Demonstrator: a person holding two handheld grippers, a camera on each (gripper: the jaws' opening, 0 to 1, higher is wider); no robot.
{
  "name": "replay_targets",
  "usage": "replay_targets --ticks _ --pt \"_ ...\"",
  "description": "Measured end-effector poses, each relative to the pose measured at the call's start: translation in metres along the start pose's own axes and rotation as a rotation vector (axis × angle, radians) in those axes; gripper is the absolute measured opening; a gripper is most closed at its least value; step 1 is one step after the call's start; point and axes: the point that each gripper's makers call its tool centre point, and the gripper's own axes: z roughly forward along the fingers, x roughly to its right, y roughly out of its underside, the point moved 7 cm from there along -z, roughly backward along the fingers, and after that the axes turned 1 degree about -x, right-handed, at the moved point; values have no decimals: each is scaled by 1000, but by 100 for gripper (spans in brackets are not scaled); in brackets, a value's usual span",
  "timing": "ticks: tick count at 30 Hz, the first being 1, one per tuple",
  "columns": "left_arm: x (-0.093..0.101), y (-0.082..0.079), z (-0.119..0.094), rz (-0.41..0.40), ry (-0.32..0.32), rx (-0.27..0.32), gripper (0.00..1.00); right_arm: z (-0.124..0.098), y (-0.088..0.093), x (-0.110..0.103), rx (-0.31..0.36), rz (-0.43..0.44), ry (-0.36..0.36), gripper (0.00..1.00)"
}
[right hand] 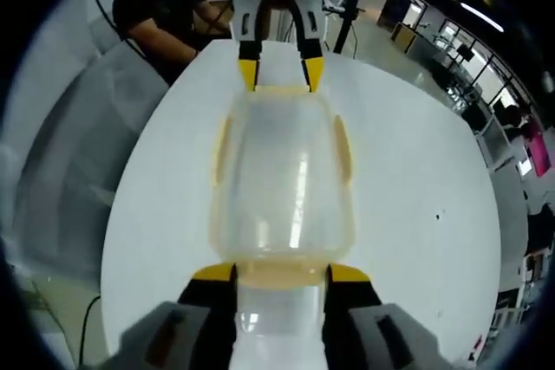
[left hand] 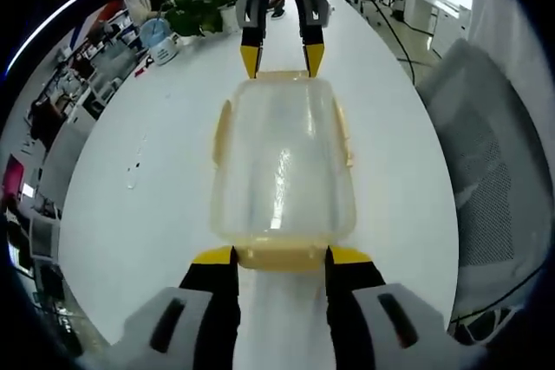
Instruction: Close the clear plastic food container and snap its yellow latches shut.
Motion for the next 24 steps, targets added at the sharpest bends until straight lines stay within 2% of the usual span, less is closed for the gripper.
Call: replay_targets --ticks 24 --pt "0 -35 26 6 2 -2 37 -10 43 0 3 10 3 36"
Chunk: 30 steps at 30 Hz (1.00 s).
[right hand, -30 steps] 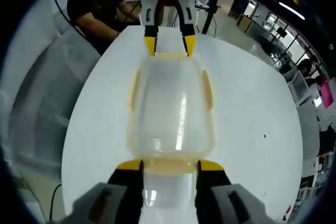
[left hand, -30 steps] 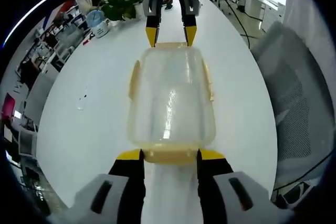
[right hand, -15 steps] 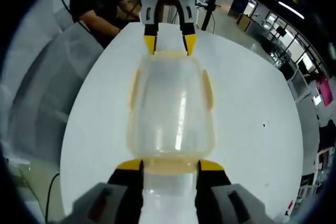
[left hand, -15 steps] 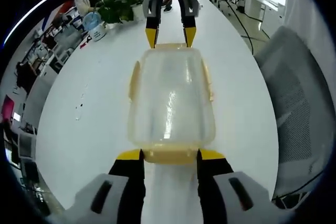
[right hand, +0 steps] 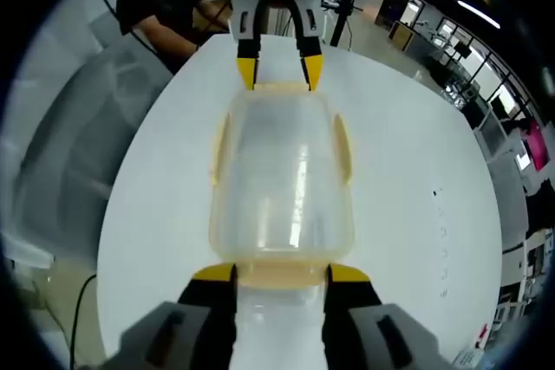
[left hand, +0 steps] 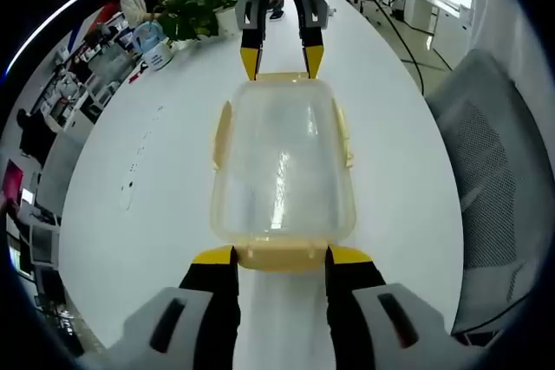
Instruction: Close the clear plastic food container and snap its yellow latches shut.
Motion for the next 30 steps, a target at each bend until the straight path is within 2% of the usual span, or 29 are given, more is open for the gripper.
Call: replay_targets --ticks 18,25,30 --pt "1 -27 16 -3 4 15 37 -9 32 1 -3 4 -4 36" --pt "2 -34 23 -6 11 2 37 -11 39 1 -12 5 -11 36" --pt "0 -39 25 -7 12 16 37 -13 45 2 -10 5 -12 36"
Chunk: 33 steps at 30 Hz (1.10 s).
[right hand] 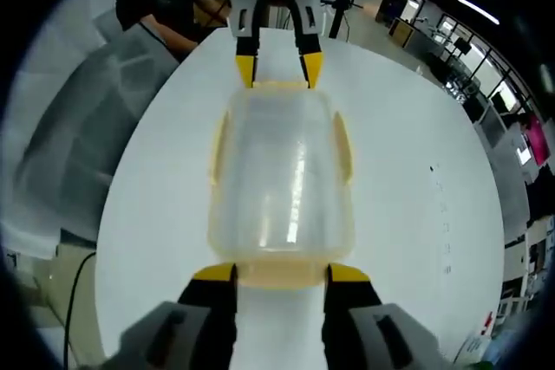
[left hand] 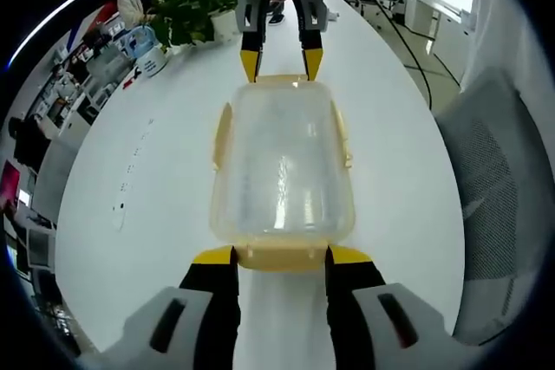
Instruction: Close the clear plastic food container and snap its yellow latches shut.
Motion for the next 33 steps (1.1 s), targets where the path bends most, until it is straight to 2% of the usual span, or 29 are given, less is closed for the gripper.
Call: replay_targets --ticks 14,33 --pt "-2 -9 11 7 7 -5 37 2 14 1 -5 19 -8 36" --pt "-5 -2 22 -10 34 -15 37 10 18 4 8 35 -26 36"
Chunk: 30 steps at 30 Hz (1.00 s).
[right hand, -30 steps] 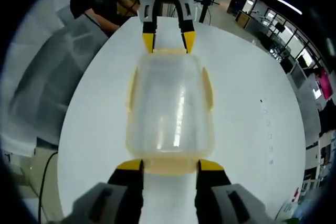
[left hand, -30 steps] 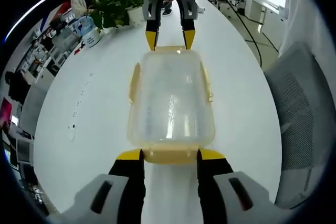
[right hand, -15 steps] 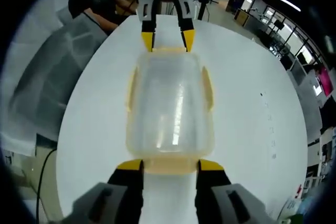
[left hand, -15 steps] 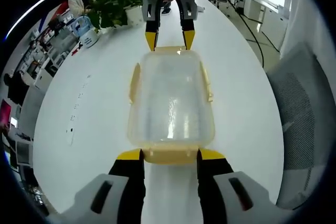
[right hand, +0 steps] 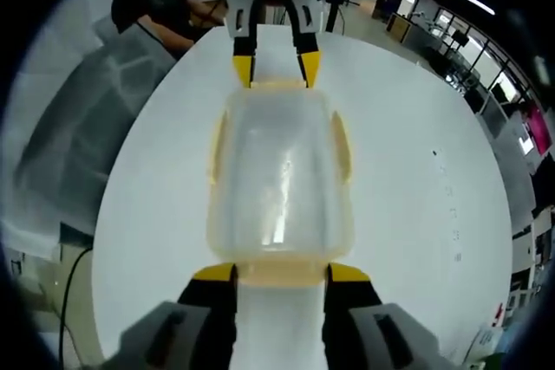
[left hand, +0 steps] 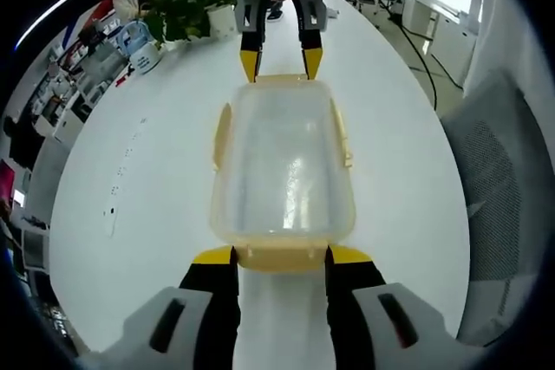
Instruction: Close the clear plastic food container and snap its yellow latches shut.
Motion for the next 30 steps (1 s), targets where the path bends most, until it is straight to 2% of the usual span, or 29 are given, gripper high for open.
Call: replay_targets --ticks 15,17,20,23,26,28,30 --pt "-1 2 2 -9 15 17 37 2 2 2 5 8 -19 37" --pt "-1 4 2 -9 22 16 38 2 2 2 -4 32 -22 38" --pt "0 7 0 -10 12 -3 39 0 2 5 7 37 1 49" --pt "1 7 -5 -59 25 27 41 -4 4 2 7 39 -3 44" --pt "0 7 -7 -60 14 16 44 -7 5 1 26 66 -2 44" --pt "1 7 -8 -99 25 14 46 -9 5 1 26 71 9 43" --pt "0 5 -9 -114 11 20 47 -12 2 0 52 99 15 44"
